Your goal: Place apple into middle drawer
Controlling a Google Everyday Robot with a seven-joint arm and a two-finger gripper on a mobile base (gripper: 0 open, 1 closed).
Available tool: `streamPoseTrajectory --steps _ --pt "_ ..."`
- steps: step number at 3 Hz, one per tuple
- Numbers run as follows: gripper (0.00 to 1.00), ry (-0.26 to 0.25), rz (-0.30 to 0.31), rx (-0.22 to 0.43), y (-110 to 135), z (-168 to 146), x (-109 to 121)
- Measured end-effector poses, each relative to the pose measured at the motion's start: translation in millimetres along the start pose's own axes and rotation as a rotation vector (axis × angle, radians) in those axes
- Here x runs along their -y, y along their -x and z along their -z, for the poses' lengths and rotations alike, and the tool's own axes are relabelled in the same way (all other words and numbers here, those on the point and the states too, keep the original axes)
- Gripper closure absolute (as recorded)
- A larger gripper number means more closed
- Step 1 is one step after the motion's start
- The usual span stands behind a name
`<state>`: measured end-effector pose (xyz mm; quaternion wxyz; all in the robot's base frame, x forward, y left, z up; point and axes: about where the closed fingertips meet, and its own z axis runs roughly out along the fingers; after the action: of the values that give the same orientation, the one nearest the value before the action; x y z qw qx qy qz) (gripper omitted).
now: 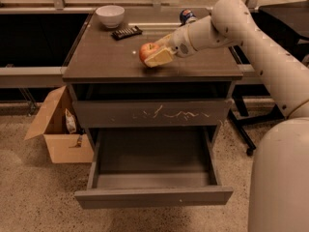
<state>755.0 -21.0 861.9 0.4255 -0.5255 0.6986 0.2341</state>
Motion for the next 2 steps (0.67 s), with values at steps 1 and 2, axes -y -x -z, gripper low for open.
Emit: streamPoseTrajectory --steps 1,2 --pt "1.0 0.045 0.079 0.064 25 22 -24" --pt "1.0 0.125 0.134 0.115 43 40 -61"
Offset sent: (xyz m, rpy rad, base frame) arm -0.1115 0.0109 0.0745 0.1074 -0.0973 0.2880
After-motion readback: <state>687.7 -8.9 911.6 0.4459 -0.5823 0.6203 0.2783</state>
